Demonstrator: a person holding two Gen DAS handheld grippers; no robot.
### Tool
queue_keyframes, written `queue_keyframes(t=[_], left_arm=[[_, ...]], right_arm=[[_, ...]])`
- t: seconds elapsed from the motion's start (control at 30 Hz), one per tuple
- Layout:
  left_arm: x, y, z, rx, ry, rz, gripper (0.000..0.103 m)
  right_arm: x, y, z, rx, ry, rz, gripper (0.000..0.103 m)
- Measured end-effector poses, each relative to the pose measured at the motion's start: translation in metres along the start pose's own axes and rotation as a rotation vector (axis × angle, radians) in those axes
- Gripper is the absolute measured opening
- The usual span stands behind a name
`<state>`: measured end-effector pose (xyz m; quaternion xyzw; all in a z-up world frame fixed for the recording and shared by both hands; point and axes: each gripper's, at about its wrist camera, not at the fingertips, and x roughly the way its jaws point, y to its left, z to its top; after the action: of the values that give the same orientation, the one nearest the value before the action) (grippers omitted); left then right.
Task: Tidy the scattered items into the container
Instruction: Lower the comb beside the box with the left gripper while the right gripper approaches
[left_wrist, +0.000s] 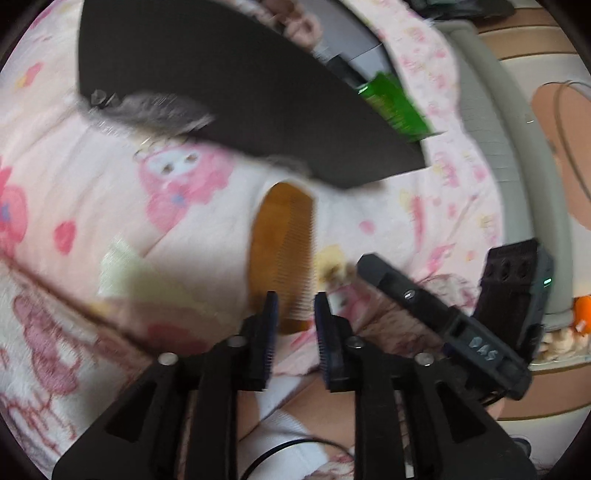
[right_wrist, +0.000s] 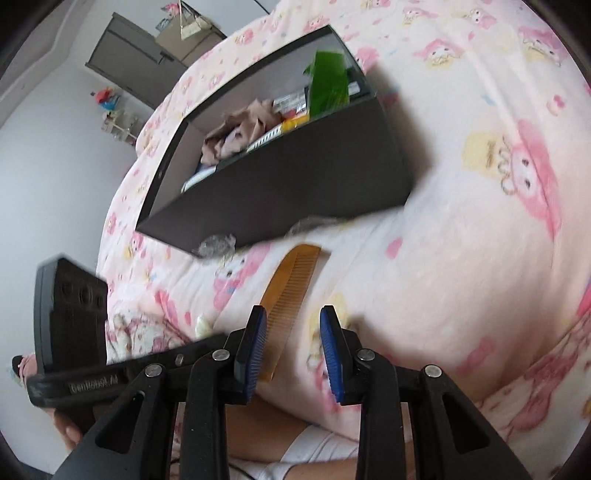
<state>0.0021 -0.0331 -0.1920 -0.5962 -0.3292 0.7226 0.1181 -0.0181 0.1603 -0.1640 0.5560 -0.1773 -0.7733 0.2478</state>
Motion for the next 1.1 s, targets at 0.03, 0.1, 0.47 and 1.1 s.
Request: queue_keyframes(t=[0.03,0.1,0.47,1.1], left_arm=[[0.004,-0.001,-0.001,0.005,0.015,0.032,0.021],[0.009,-0.001,-0.004,0.001,0.041,0.051,0.022],[0.006,0.018,-0.001,-0.096,-0.045,0.046,0.006],[0.012,0.015,0.01,-0.116,-0.047,0.025,0.017]], right_arm=[[0.006,0.002,-0.001,-0.004,0.024,0.016,0.026],[0.015,0.004,-0.005,-0.009,0.067,0.046,0.026],[0.036,0.011,-0.021,-0.064,0.08,-0.006,0.01],[0.027,0.002,0.036,-0.025,0.002,-0.071,0.01]])
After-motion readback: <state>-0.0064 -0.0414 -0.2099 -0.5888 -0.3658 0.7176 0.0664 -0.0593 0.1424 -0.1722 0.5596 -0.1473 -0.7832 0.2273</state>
